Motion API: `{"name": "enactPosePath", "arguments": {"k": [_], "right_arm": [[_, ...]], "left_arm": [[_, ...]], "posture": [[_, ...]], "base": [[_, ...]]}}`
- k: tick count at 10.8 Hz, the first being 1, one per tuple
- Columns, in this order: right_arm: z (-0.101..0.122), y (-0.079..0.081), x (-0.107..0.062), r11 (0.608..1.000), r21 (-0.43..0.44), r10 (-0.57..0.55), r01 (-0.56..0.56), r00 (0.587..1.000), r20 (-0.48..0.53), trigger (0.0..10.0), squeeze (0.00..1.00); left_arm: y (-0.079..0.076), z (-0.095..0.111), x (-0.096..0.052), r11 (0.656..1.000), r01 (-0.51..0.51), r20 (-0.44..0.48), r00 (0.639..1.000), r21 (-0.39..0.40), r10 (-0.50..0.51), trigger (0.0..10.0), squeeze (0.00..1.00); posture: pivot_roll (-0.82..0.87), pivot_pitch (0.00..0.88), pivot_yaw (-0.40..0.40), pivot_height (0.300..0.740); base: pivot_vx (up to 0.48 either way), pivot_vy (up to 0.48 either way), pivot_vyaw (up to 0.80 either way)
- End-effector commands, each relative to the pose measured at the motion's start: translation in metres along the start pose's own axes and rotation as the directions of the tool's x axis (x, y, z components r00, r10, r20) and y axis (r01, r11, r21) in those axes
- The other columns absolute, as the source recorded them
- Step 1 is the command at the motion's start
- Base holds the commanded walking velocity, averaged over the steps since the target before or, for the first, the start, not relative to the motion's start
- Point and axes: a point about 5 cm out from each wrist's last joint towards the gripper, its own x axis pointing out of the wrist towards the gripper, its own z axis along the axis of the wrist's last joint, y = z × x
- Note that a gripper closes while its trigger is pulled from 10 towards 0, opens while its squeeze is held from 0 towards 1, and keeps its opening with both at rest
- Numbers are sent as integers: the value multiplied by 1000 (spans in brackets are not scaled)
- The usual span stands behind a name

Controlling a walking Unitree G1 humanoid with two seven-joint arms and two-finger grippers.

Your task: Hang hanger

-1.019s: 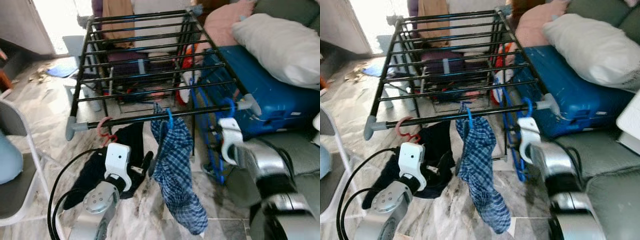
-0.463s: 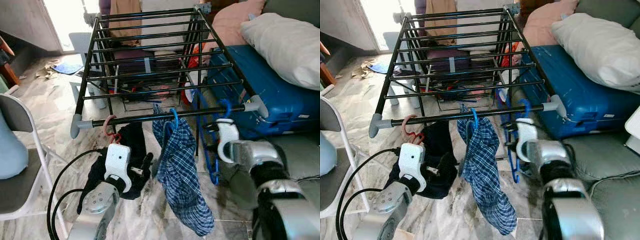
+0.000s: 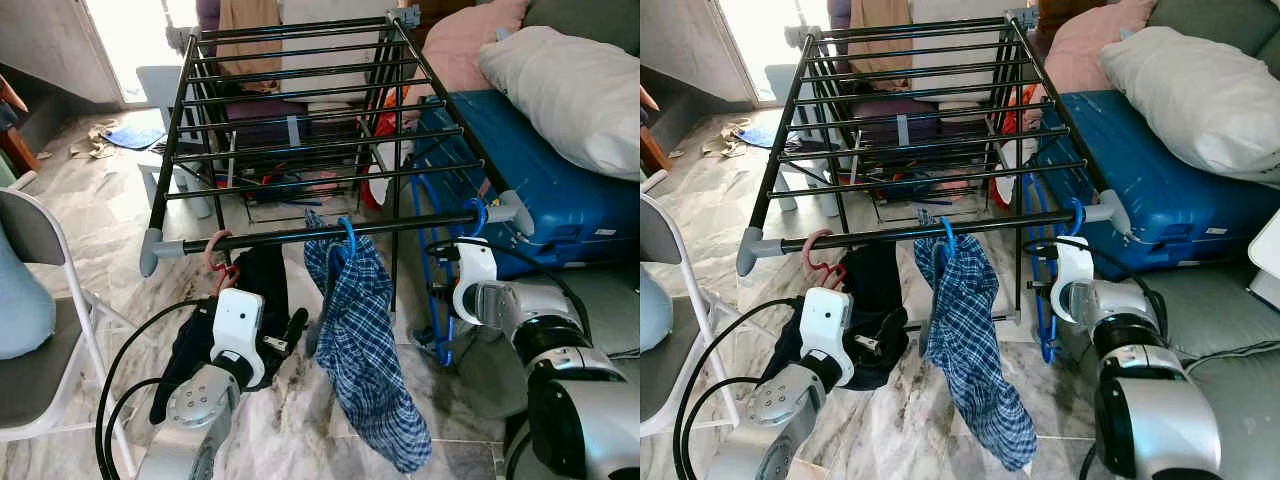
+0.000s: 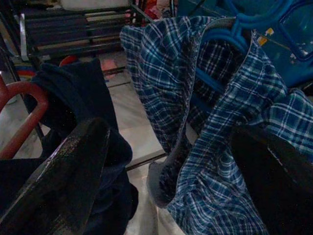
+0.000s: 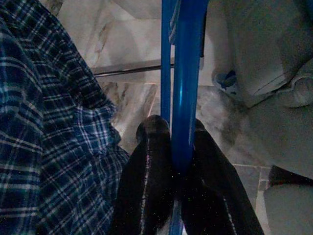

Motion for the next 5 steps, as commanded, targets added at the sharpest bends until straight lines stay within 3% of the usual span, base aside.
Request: {"name": "enactPosePath", "arguments": {"k": [1, 5], "right_arm": [[-2, 2, 2, 1000, -22, -3, 3, 1000, -15, 10000, 0], [-7, 5, 6, 997, -74, 9, -10, 1000, -24, 10000, 0]], "left_arm": [[0, 3, 0, 1000, 8, 2, 1000, 15, -9, 10000, 0], [0, 3, 0, 1000, 13, -5, 1000, 18, -13, 10000, 0]], "posture": [[-74, 3, 23, 740], [-74, 0, 26, 740]], "base": [[0, 0, 0], [0, 0, 0]]}}
